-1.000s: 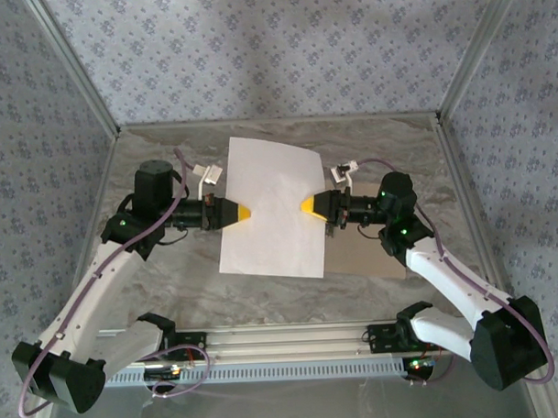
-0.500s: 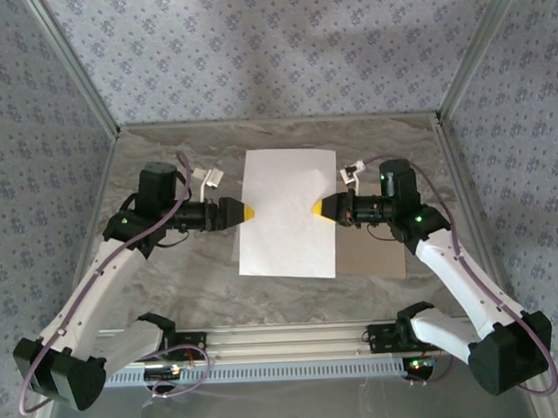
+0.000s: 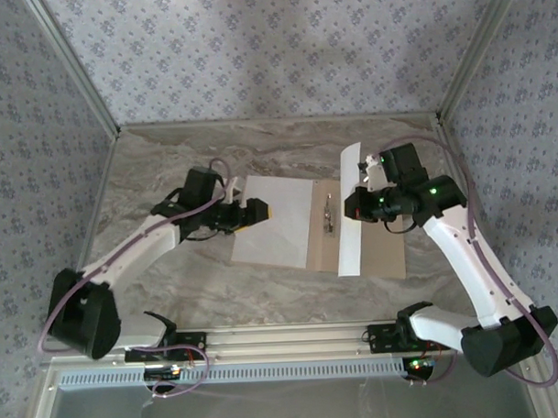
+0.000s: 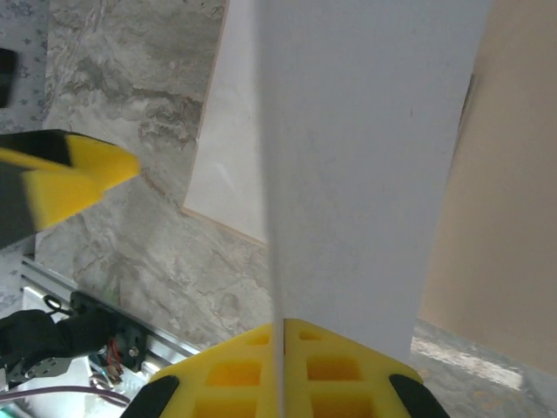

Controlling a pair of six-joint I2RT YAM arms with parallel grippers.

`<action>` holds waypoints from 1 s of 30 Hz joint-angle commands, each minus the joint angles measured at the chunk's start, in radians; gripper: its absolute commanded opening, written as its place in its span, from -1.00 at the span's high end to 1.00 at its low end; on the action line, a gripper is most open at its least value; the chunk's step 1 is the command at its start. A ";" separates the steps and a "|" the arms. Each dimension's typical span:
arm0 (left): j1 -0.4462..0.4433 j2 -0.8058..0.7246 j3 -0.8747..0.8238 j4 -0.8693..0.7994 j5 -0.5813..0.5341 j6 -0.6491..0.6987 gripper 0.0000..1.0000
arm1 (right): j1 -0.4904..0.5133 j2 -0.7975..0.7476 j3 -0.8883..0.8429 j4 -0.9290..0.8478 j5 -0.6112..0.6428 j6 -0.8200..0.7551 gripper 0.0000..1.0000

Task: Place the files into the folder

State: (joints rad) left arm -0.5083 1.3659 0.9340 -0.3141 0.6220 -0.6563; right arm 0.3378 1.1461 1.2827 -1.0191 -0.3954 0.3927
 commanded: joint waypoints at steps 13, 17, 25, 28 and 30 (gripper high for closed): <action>-0.057 0.278 -0.084 0.219 -0.175 -0.139 -0.63 | 0.015 0.077 0.108 -0.144 0.098 -0.051 1.00; -0.053 0.274 -0.129 0.208 -0.203 -0.144 -0.63 | 0.025 0.087 0.116 -0.116 0.077 -0.039 1.00; -0.032 0.188 -0.267 0.157 -0.259 -0.211 -0.62 | 0.050 0.105 0.125 -0.064 0.027 -0.011 1.00; -0.028 0.105 -0.340 0.122 -0.319 -0.241 -0.62 | 0.056 0.105 0.118 -0.032 -0.003 0.003 1.00; -0.016 0.036 -0.386 0.083 -0.353 -0.249 -0.62 | 0.062 0.105 0.105 0.005 -0.036 0.018 1.00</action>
State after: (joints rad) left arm -0.5404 1.4490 0.6189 -0.0837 0.3721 -0.8677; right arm 0.3901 1.2495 1.3781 -1.0649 -0.3721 0.3771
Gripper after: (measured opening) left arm 0.814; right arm 0.056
